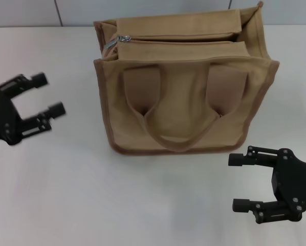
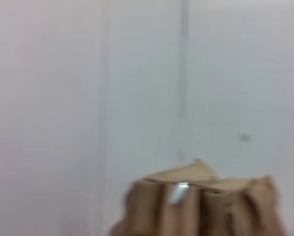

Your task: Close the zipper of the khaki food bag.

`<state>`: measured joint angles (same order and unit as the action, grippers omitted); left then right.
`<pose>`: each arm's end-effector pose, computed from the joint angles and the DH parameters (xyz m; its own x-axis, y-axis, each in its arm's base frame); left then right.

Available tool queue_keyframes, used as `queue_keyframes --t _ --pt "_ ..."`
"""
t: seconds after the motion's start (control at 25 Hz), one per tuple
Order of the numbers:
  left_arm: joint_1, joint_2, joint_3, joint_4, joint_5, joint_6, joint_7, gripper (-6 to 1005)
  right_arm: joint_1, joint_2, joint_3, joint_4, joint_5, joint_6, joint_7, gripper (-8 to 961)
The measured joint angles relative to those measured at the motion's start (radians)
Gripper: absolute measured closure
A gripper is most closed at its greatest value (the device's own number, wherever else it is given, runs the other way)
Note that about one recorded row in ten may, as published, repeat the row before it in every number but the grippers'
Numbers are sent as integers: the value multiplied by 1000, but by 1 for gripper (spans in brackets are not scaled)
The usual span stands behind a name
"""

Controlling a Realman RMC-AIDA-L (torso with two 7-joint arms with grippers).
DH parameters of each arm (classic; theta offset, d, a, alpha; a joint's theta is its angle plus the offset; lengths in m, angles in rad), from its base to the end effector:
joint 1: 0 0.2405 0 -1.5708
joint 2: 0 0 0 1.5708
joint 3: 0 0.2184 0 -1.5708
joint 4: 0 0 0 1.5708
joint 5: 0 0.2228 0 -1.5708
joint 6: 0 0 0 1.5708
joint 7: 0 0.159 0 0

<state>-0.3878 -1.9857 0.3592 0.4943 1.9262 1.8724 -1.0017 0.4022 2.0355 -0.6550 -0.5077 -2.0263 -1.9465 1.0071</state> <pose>-0.2761 0.2707 0.0658 0.6847 0.0549 0.7267 0.3893 -0.8705 -0.3010 0.2513 0.2367 0.0081 0.7613 -0.1739 -0.6246 -0.1999 -0.9794 0.0291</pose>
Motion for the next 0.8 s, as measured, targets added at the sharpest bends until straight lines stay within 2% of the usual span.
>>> queue_keyframes --t 0.08,0.52,0.8 --pt "4 0 -31 0 1 -37 10 221 0 0 0 0 0 0 0 134" --pt "-34 -9 -30 0 8 -103 16 228 0 0 0 0 0 0 -1 134" --pt "-114 -49 -8 -2 11 -267 7 232 -1 0 0 0 0 -3 -1 135"
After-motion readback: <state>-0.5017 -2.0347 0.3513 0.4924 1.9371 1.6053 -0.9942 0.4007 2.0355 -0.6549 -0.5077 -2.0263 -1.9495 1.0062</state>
